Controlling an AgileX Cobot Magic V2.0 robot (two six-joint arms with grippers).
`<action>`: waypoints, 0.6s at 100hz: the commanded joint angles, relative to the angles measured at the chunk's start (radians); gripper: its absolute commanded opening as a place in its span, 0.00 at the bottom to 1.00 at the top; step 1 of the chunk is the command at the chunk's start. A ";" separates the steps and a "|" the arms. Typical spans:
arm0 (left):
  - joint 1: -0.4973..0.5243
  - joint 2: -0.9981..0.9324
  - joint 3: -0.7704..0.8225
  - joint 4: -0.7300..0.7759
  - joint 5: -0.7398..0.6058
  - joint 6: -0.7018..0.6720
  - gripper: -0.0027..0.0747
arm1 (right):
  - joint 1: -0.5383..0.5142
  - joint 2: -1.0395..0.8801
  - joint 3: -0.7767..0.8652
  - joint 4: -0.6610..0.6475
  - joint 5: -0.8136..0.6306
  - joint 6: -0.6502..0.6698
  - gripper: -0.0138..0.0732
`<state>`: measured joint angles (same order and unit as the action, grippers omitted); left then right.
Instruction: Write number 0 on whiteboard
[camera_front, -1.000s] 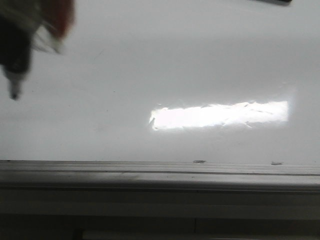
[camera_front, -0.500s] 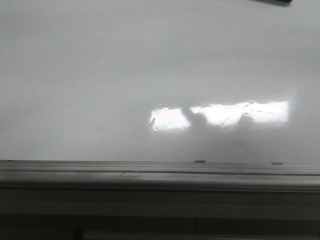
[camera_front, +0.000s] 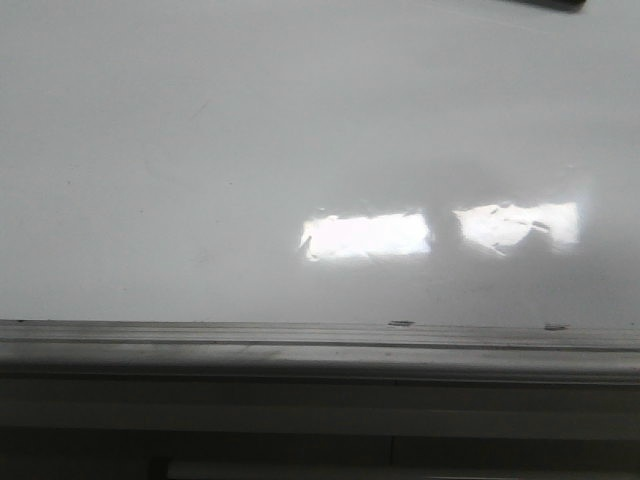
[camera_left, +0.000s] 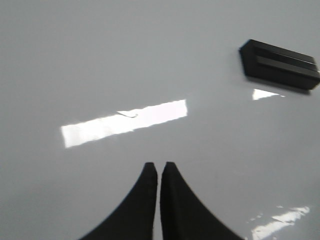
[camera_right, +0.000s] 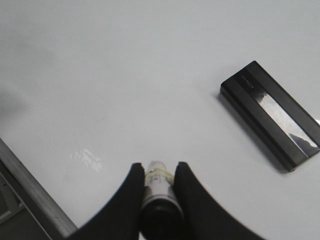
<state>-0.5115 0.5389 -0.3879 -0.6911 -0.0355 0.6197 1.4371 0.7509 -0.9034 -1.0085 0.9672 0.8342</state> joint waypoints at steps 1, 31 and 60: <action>0.089 0.000 -0.043 -0.008 0.010 -0.006 0.01 | -0.006 -0.004 -0.021 -0.067 -0.023 0.002 0.10; 0.251 0.000 -0.043 -0.011 0.342 -0.006 0.01 | -0.006 -0.004 -0.021 -0.075 -0.023 0.002 0.10; 0.251 0.000 -0.043 -0.020 0.368 -0.006 0.01 | -0.006 -0.004 -0.021 -0.089 -0.078 0.002 0.10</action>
<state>-0.2611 0.5378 -0.3928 -0.6879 0.3795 0.6197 1.4371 0.7509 -0.9010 -1.0205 0.9528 0.8356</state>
